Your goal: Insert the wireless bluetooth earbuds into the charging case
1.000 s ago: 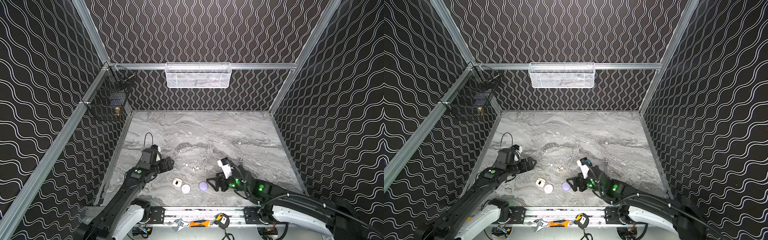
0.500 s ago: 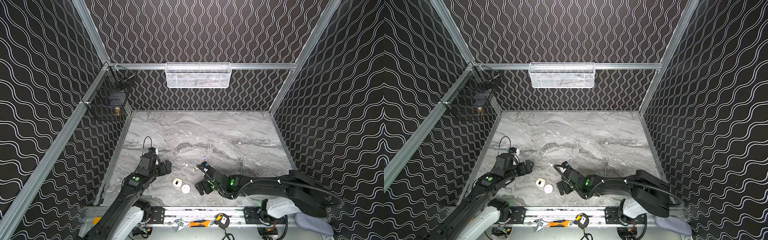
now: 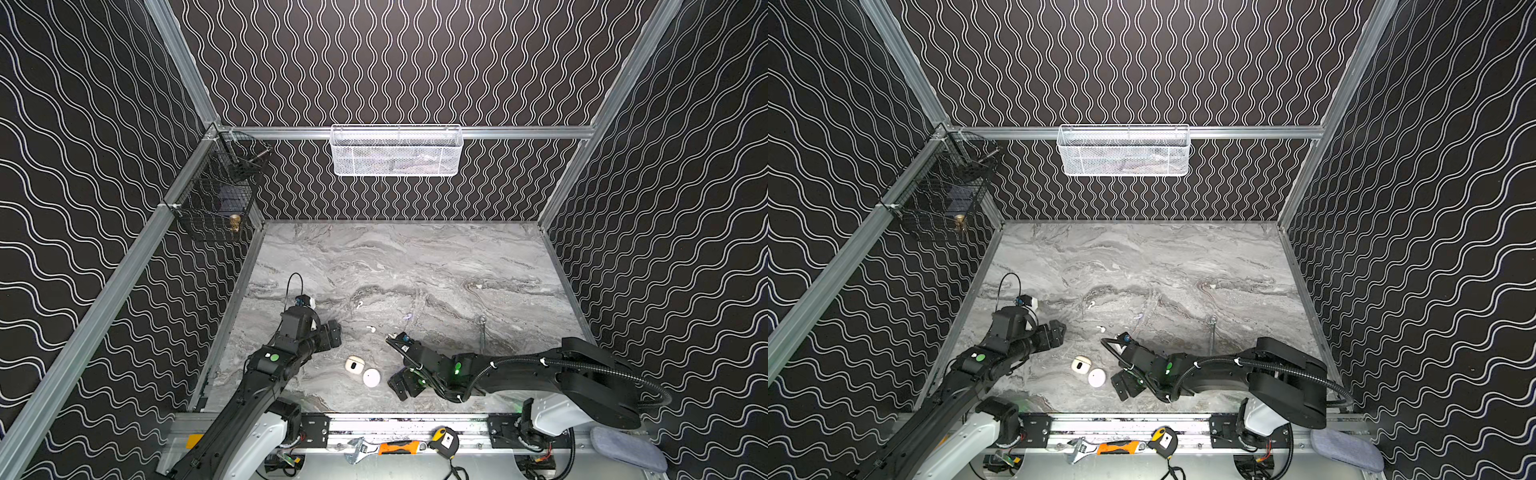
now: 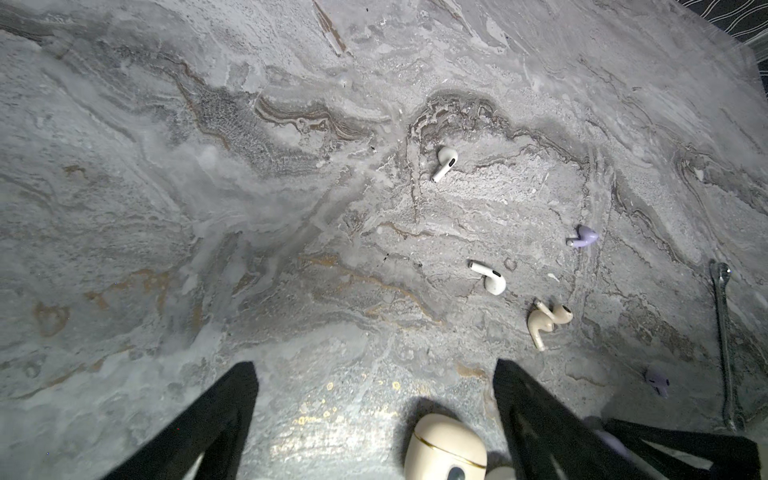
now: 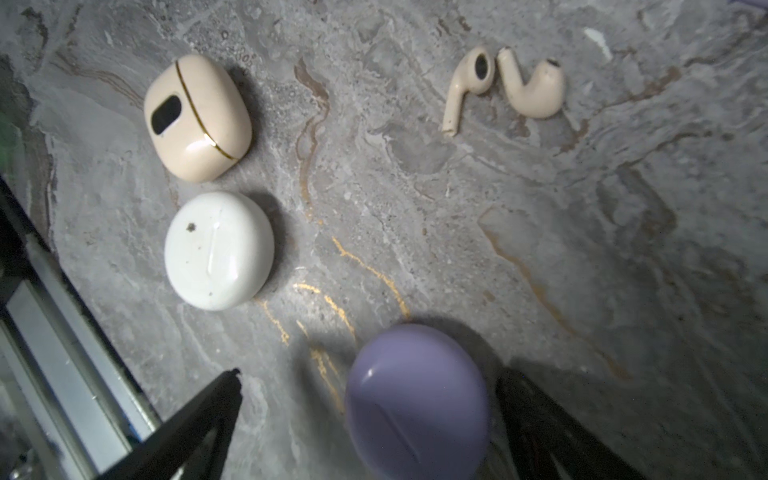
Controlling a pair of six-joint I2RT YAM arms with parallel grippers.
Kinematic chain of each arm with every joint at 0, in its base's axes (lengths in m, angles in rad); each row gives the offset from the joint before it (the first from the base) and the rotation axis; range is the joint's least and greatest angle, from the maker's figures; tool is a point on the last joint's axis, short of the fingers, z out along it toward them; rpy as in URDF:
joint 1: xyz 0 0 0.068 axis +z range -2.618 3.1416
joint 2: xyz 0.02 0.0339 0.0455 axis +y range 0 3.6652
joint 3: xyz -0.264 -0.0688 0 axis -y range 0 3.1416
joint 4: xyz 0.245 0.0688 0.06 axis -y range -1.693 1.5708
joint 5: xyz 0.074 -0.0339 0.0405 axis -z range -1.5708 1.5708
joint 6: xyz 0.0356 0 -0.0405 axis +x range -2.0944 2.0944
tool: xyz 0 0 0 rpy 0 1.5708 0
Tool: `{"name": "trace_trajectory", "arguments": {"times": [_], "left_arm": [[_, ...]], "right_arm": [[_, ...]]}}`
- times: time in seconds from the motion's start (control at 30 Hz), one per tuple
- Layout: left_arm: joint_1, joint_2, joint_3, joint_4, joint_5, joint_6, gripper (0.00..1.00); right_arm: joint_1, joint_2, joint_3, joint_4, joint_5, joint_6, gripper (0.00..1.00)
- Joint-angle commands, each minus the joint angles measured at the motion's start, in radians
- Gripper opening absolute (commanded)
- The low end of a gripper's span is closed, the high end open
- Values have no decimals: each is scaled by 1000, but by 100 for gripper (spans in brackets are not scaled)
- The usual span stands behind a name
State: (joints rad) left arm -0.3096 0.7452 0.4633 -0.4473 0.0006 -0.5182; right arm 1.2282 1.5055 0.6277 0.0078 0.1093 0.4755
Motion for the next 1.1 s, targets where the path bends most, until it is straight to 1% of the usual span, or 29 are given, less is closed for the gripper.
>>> {"name": "trace_trajectory", "arguments": {"times": [0.0, 0.07, 0.13, 0.27, 0.37, 0.5, 0.7, 0.87, 0.97, 1.07], "left_arm": [[0, 11, 3, 0, -13, -4, 92], [0, 16, 5, 0, -14, -5, 91], [0, 13, 3, 0, -15, -4, 91], [0, -3, -2, -1, -15, -8, 92], [0, -6, -3, -1, -16, -8, 92], [0, -2, -2, -1, -14, -8, 92], [0, -9, -5, -4, -14, -10, 92], [0, -8, -5, -4, -15, -11, 92], [0, -10, -5, -4, -16, -10, 92], [0, -11, -5, -2, -13, -11, 92]], "right_arm": [[13, -12, -14, -4, -22, 32, 92], [18, -18, -26, 4, -25, 50, 83], [28, -22, -34, 14, -29, 58, 78], [42, -15, -37, 40, -42, 66, 75], [42, -1, -18, 10, -22, 84, 72], [49, -6, -4, -10, -13, 101, 72], [64, -53, -7, -12, -27, 114, 71], [65, -115, 8, -94, 45, 93, 71], [66, -134, 63, -198, 60, 62, 72], [68, -123, 163, -367, 62, 13, 74]]}}
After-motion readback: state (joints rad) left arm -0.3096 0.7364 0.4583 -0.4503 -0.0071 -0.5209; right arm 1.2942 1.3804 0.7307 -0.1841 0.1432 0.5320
